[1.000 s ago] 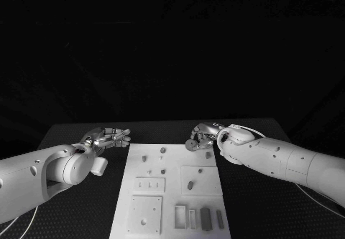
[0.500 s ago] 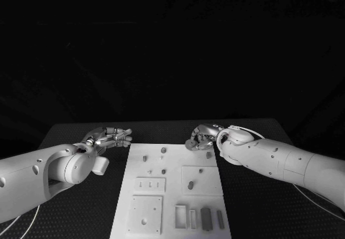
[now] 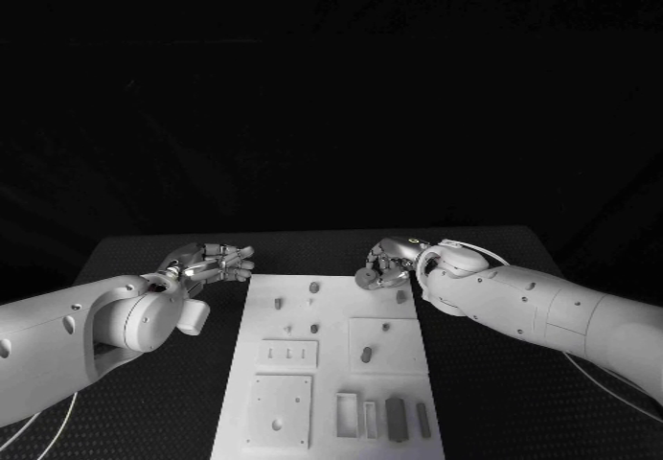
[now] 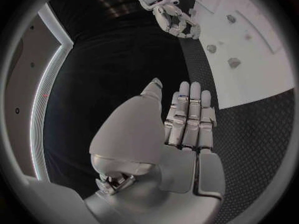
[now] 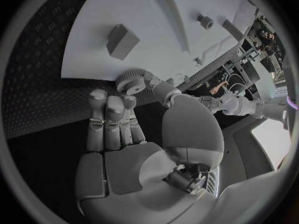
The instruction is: Assemble the parts on the task board
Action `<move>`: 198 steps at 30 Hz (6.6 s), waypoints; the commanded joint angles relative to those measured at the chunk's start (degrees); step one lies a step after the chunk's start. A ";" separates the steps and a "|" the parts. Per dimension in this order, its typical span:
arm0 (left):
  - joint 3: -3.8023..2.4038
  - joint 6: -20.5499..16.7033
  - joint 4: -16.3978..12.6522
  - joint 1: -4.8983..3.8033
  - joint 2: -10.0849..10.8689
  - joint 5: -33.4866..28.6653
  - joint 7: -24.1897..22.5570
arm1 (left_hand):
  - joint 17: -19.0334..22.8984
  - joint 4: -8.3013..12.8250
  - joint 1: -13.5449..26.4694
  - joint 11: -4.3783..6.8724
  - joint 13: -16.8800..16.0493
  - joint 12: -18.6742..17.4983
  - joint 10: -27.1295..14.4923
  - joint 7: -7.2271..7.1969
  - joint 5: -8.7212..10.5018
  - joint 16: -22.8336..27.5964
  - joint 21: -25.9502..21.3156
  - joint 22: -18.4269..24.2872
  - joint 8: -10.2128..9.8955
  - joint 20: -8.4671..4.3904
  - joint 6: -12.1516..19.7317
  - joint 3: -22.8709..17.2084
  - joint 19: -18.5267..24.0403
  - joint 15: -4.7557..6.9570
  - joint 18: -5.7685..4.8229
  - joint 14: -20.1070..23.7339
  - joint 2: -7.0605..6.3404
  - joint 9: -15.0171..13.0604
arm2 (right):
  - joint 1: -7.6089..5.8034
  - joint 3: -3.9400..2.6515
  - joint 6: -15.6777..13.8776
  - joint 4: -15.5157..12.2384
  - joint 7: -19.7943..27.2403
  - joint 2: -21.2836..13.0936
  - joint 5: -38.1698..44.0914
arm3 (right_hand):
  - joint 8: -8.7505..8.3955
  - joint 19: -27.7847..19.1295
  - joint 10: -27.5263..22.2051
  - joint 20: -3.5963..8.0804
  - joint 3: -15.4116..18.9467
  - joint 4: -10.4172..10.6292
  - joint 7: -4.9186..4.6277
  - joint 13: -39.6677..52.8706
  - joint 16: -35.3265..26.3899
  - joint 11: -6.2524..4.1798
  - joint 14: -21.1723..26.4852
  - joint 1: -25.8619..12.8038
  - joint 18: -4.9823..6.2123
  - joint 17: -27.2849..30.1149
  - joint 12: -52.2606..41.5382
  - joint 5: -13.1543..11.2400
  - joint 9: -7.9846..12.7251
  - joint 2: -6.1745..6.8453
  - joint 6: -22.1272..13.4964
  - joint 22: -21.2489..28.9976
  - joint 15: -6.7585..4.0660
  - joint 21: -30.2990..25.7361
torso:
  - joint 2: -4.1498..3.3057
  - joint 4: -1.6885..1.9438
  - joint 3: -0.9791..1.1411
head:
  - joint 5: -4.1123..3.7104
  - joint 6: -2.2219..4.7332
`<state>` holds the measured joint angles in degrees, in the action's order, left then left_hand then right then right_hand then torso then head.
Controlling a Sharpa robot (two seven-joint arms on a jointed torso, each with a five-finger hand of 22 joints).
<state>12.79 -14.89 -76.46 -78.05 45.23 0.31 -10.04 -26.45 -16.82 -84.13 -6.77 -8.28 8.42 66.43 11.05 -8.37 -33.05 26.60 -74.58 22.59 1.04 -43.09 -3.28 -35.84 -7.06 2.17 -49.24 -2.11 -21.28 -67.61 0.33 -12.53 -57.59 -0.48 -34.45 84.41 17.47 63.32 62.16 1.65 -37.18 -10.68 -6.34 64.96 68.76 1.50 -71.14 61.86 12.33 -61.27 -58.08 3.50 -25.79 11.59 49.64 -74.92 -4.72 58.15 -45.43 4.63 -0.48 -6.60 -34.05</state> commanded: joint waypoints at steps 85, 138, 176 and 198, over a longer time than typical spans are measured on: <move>-0.02 -0.50 -0.87 -0.06 0.58 0.20 0.48 | 0.19 0.18 -0.02 -0.20 -0.13 -0.49 -0.07 0.26 0.20 -0.29 -0.30 0.09 -0.62 0.22 -0.23 0.23 -0.38 0.03 0.21 0.30 0.37 -0.12 | 2.54 2.50 -8.51 -8.29 -7.80 -0.90 22.05 | 3.16 0.48 0.37 0.22 -8.35 2.31 1.52 -7.82 0.14 -2.89 -1.14 0.53 2.67 0.55 -4.33 -0.72 -1.36 1.70 11.30 0.71 -2.28 1.76 | 0.06 0.06 -0.03 | 0.16 0.12; -0.03 -0.86 -0.47 -0.07 -0.26 0.19 0.25 | 0.28 0.17 -0.11 -0.20 -0.18 -0.59 -0.04 0.29 0.15 -0.33 -0.29 0.08 -0.79 0.25 -0.23 0.23 -0.39 0.01 0.22 0.32 0.33 -0.17 | 1.72 4.59 -13.42 -18.11 -18.21 4.42 35.57 | 3.48 1.87 2.42 0.26 -11.08 5.29 2.16 -9.95 -0.34 -3.53 -3.00 -0.79 2.67 1.48 -4.23 -0.72 -1.73 5.56 12.60 1.57 -2.69 2.41 | -0.01 0.38 -0.21 | 2.29 0.45; -0.04 -0.86 -0.27 -0.08 -0.53 0.19 0.52 | 0.34 0.17 -0.18 -0.21 -0.21 -0.65 -0.02 0.29 0.13 -0.34 -0.30 0.08 -0.87 0.26 -0.27 0.24 -0.38 0.00 0.22 0.35 0.33 -0.22 | 2.02 5.21 -11.16 -12.87 -17.04 8.37 33.77 | 3.18 1.75 2.22 0.22 -10.54 4.59 1.99 -10.28 -0.69 -3.38 -3.00 -1.46 2.67 1.69 -4.00 -0.72 -1.66 5.53 12.17 1.73 -2.67 2.40 | 0.05 0.08 -0.13 | 3.03 0.20; -0.04 -0.79 -0.22 -0.08 -0.68 0.19 0.54 | 0.38 0.17 -0.23 -0.21 -0.22 -0.69 -0.02 0.29 0.12 -0.35 -0.31 0.08 -0.93 0.27 -0.27 0.25 -0.37 -0.01 0.23 0.37 0.28 -0.25 | 2.11 5.50 -10.08 -10.36 -16.91 9.91 31.90 | 2.64 1.49 1.66 0.25 -10.44 3.90 1.65 -10.54 -1.06 -3.07 -2.78 -1.53 2.67 1.86 -3.79 -0.72 -1.51 5.52 11.30 1.95 -2.49 2.25 | 0.04 -0.02 0.06 | 3.29 0.14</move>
<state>12.80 -15.78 -76.55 -78.06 44.68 0.33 -9.17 -26.15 -16.81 -84.13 -6.77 -8.45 7.98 66.43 11.05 -8.38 -33.05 26.60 -74.58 21.92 1.24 -43.09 -3.28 -36.04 -7.06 2.17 -49.24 -2.11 -21.45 -65.53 5.80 -23.77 -68.12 -17.56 -24.63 116.63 20.40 64.78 64.29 1.84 -47.61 -6.57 -3.67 54.49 68.07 -1.64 -73.98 60.84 13.91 -59.51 -62.11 2.65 -27.29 16.97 52.30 -73.02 -7.32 60.34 -45.38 4.62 -0.48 -3.30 -33.87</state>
